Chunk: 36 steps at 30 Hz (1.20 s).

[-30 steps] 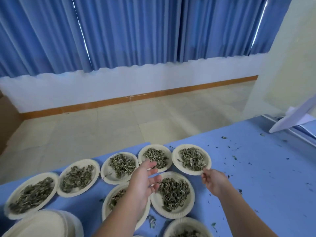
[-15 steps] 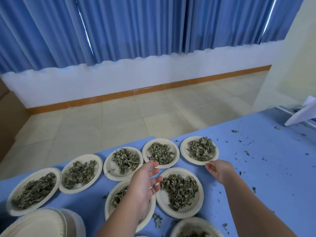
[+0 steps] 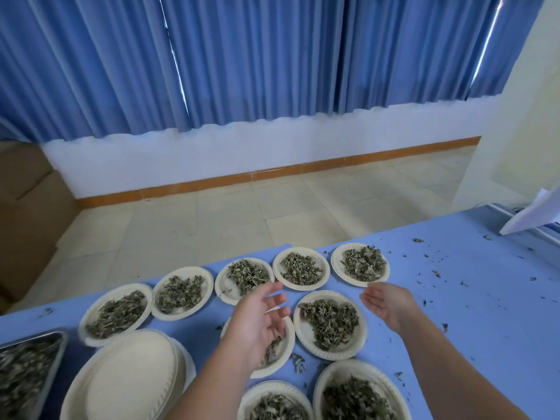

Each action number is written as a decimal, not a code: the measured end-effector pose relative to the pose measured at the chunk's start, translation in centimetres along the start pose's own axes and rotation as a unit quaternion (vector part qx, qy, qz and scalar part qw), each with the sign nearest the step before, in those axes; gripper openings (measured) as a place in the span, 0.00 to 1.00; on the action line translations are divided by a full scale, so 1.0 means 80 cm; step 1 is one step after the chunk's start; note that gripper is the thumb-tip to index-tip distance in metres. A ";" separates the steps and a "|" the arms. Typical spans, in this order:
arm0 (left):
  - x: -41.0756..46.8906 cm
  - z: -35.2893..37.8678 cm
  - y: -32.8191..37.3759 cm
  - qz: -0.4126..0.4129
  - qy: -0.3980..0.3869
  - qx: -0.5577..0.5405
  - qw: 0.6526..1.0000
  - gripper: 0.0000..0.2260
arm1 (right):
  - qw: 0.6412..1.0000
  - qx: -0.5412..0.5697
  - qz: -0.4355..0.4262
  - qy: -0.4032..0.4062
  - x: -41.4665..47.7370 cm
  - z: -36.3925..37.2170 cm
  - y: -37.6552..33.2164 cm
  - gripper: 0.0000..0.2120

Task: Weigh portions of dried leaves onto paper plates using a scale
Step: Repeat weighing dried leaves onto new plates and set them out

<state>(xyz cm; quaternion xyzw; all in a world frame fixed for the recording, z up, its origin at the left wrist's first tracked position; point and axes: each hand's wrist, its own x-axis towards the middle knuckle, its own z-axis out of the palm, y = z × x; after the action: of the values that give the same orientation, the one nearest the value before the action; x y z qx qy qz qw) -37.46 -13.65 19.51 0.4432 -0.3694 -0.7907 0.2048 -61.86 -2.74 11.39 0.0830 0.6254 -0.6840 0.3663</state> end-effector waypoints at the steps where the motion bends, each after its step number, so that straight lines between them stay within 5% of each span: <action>1: -0.010 -0.011 0.002 0.009 0.001 -0.008 1.000 0.08 | 1.000 0.013 -0.002 -0.021 -0.019 0.014 0.001 0.07; 6: -0.065 -0.086 -0.008 0.061 0.017 -0.021 0.998 0.06 | 0.987 0.055 0.004 -0.149 -0.110 0.094 0.043 0.04; 15: -0.091 -0.249 -0.056 0.232 0.158 -0.008 0.960 0.07 | 0.948 0.050 -0.016 -0.314 -0.184 0.228 0.179 0.08; 21: -0.103 -0.306 -0.099 0.317 0.169 0.000 0.933 0.09 | 0.942 0.049 -0.056 -0.326 -0.213 0.225 0.239 0.08; 29: -0.194 -0.336 -0.187 0.282 0.163 -0.032 0.945 0.07 | 0.947 0.022 -0.048 -0.316 -0.293 0.121 0.285 0.06; 36: -0.224 -0.386 -0.251 0.363 0.269 0.114 0.885 0.11 | 0.943 -0.034 -0.092 -0.317 -0.343 0.076 0.282 0.04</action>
<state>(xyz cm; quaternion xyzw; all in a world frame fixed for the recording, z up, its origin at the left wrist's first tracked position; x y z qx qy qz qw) -1.67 -1.46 3.67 0.4940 -0.5225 -0.4639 0.5175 -26.43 3.71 10.36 -0.2085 0.5050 -0.6837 0.4838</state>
